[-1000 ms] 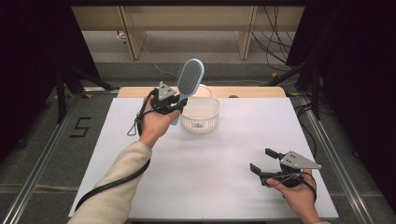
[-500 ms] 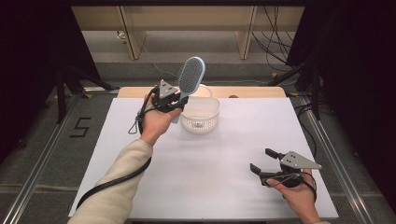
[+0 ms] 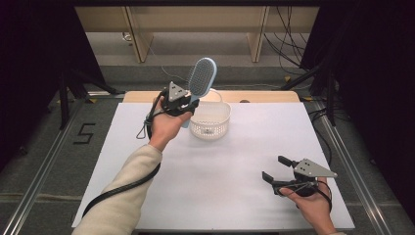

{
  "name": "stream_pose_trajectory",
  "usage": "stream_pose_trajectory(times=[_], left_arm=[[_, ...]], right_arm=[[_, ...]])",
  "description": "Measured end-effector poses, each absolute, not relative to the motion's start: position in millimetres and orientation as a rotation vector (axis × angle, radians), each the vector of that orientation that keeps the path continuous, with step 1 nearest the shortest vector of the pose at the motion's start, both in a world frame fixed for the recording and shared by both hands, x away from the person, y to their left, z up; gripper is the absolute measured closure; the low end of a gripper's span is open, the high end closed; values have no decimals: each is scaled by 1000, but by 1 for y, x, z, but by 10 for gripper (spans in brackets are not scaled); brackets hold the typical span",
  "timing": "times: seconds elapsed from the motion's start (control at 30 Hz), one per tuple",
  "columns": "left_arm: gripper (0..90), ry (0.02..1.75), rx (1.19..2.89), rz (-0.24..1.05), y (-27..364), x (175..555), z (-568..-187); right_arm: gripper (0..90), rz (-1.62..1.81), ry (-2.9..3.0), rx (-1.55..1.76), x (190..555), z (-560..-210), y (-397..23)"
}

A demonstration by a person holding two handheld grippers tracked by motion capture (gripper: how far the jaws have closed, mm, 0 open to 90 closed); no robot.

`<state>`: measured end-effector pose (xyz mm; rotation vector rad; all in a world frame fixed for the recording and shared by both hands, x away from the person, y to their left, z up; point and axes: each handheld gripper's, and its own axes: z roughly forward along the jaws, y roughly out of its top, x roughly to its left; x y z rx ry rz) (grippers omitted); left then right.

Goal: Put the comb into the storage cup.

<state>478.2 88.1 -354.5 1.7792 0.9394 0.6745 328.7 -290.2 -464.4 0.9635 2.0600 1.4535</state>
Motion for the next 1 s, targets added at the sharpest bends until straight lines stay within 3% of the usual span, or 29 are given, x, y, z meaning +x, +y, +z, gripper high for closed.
stream_pose_trajectory(times=[1.0], left_arm=[[700,932,1779,683,83,487,-349]], right_arm=[[154,1458,2060,968,328,-465,-291]])
